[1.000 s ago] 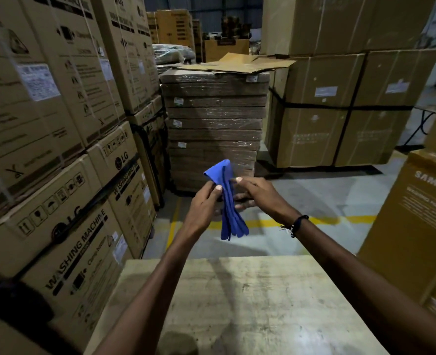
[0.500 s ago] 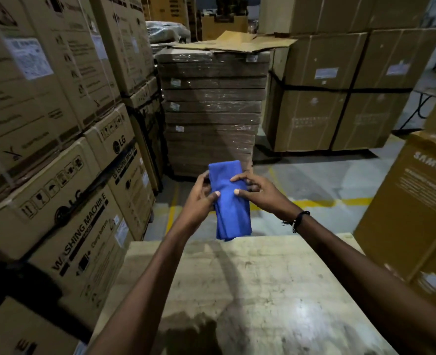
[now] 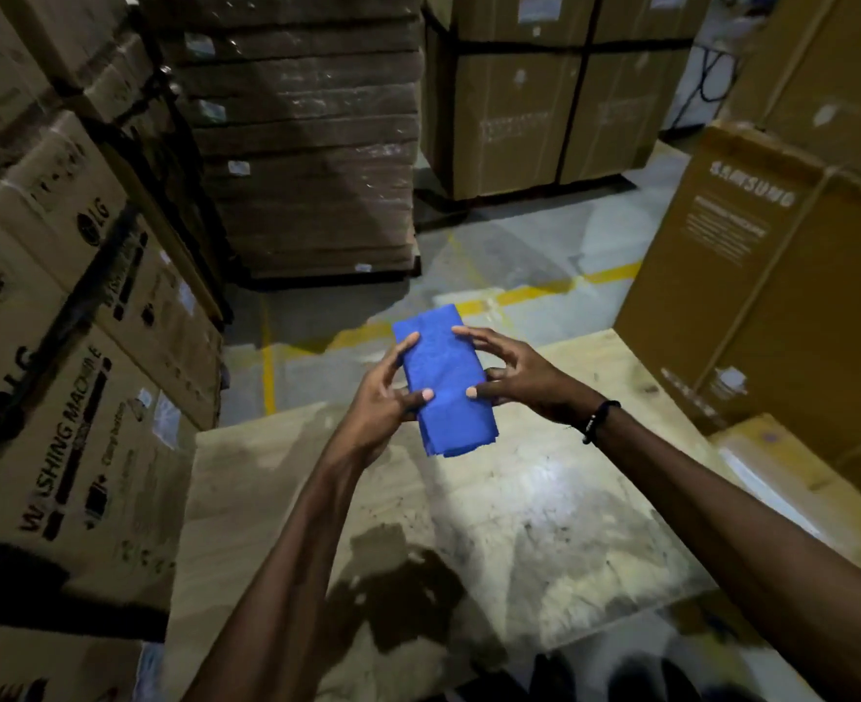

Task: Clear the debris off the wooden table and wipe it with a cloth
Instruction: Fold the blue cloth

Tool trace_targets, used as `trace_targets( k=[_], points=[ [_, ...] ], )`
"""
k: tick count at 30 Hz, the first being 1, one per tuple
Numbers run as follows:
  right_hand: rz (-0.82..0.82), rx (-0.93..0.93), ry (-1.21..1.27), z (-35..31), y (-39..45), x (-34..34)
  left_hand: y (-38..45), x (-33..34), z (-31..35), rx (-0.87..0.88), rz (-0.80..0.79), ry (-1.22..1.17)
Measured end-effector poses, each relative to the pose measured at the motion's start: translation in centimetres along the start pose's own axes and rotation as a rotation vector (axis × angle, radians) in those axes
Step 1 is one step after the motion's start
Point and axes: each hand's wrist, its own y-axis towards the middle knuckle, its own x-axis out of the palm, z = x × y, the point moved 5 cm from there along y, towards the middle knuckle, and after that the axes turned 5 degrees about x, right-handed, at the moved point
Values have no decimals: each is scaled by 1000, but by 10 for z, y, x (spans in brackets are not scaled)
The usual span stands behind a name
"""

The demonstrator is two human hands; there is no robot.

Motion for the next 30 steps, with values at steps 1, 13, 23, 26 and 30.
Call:
trace_targets(
  k=[1, 13, 23, 26, 30],
  points=[
    [-4, 23, -8, 11, -9, 1, -5, 5, -7, -20, -10, -11],
    [65, 180, -4, 90, -147, -29, -80, 114, -53, -208, -396, 100],
    [378, 142, 32, 173, -358, -60, -195, 275, -84, -169, -438, 56],
    [500, 138, 67, 188, -415, -75, -220, 322, -91, -173, -379, 22],
    [581, 100, 24, 204, -497, -101, -258, 396, -99, -177, -396, -4]
  ],
)
